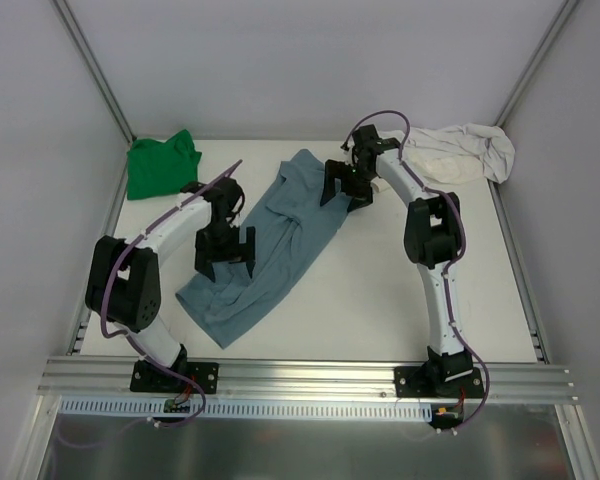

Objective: Fold and stack the t-shirts
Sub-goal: Rotate the tshirt 90 degrees

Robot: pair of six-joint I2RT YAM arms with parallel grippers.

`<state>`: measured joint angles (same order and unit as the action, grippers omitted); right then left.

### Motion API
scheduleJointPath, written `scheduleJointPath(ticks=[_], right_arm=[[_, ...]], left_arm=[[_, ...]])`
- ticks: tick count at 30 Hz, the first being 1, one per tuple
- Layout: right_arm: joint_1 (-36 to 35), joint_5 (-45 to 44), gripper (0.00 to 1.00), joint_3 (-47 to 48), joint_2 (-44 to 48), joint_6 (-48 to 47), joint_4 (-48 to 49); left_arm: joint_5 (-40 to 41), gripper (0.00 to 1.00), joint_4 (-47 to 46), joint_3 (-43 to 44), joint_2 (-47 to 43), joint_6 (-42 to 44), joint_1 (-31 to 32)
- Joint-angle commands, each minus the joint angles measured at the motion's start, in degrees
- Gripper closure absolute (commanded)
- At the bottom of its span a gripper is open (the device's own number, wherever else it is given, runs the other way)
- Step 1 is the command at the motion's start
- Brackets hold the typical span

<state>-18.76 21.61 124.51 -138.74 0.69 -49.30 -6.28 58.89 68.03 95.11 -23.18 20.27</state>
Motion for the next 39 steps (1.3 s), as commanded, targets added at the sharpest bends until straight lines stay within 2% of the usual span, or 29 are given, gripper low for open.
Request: scheduleJointPath(ticks=[1, 5, 12, 26, 32, 39], right_arm=[[0.5, 1.3, 0.01, 2.0, 0.5, 0.7, 0.3], [0.7, 1.8, 0.01, 2.1, 0.5, 1.0, 0.5], [1.4, 1.9, 0.01, 2.4, 0.7, 1.3, 0.8], [1.5, 1.9, 0.01, -0.4, 2.4, 1.6, 2.5], [2.0, 2.2, 0.0, -0.8, 3.0, 1.7, 3.1], [2.5, 3.1, 0.01, -0.7, 3.1, 1.9, 3.2]], left_arm=[[-3.7, 0.01, 2.7, 7.1, -1.7, 1.3, 0.4], [-5.9, 0.01, 5.1, 10.0, -3.1, 5.1, 0.4], [-4.3, 0.01, 10.4, 4.3, -3.8, 7.9, 0.7], [-3.2, 0.01, 9.2, -1.0, 1.7, 7.6, 6.7], [0.8, 0.01, 9.3, -0.6, 5.3, 8.1, 9.6], [11.4, 0.01, 9.7, 1.1, 10.1, 6.3, 12.0]])
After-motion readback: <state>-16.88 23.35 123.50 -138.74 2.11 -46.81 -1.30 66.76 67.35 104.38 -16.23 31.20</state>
